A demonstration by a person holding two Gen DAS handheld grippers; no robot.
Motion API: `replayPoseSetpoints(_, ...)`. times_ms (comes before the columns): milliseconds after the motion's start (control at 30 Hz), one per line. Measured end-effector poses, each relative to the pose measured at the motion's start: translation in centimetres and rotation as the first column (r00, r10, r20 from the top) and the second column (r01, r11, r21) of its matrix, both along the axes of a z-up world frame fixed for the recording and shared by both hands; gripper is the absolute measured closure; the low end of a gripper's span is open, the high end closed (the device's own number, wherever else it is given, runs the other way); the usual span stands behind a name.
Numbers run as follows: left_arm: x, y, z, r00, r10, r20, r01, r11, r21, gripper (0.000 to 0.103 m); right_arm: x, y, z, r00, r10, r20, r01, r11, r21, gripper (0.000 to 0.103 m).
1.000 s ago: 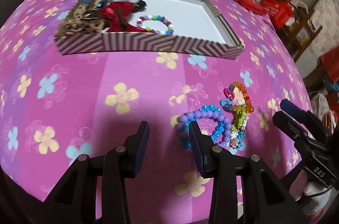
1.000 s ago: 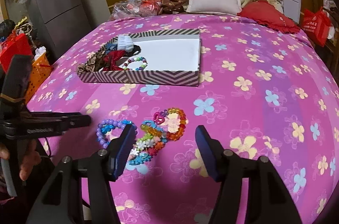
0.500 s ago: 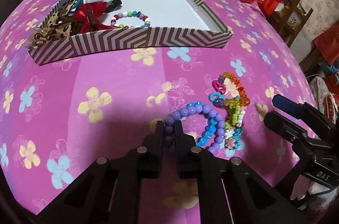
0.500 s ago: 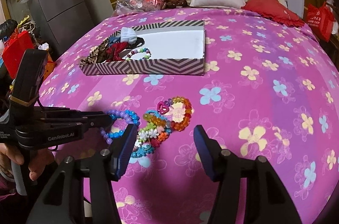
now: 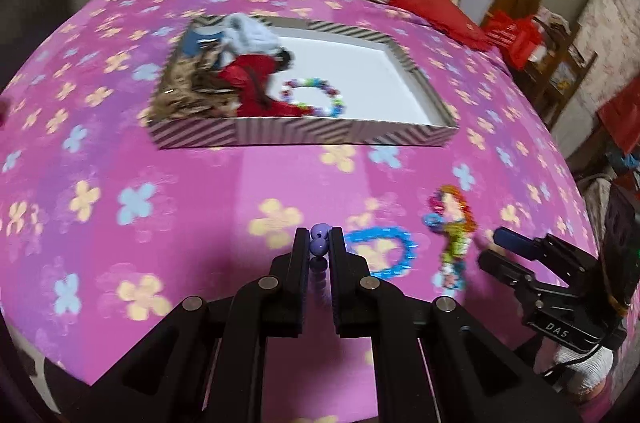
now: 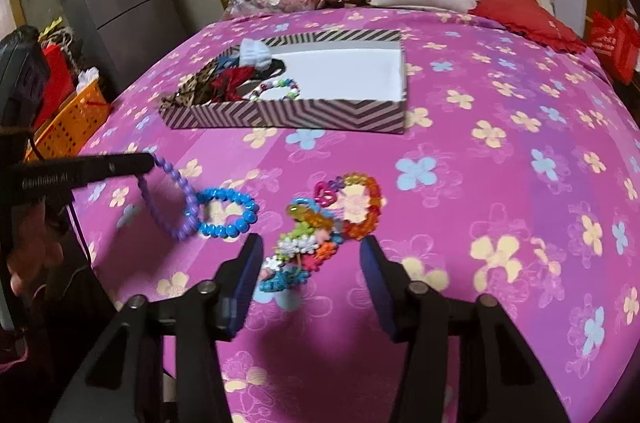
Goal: Organize jewelry
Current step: 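Grasp the purple bead bracelet with the left tool while the right tool grasps the colorful charm bracelet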
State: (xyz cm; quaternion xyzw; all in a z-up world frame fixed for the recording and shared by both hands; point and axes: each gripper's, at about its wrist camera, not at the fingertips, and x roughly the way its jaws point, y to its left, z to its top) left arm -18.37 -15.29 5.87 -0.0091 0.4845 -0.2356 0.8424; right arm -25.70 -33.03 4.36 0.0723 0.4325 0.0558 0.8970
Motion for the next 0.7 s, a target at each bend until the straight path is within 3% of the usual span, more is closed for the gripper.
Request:
replayPoseSetpoints(300, 0.8, 3.0, -0.9, 0.997, 0.081, -0.015, -0.081, 0.997, 0.010, 0.092, 1.6, 1.6, 0.6, 0.998, 0.060, 0.010, -0.059, 0.994, -0.088, 0.060)
replayPoseSetpoints(533, 0.7, 3.0, -1.0, 0.997, 0.079, -0.010, -0.079, 0.997, 0.018, 0.092, 4.1, 3.2, -0.6, 0.986, 0.153, -0.060, -0.162, 0.964, -0.211, 0.060)
replayPoseSetpoints(600, 0.8, 3.0, -1.0, 0.997, 0.081, -0.008, -0.080, 0.997, 0.019, 0.092, 4.6, 3.1, -1.1, 0.982, 0.167, -0.090, -0.183, 0.958, -0.220, 0.066)
replayPoseSetpoints(700, 0.9, 3.1, -1.0, 0.996, 0.087, -0.012, -0.087, 0.996, 0.016, 0.092, 4.8, 2.0, -1.2, 0.981, 0.168, -0.094, -0.182, 0.967, -0.179, 0.091)
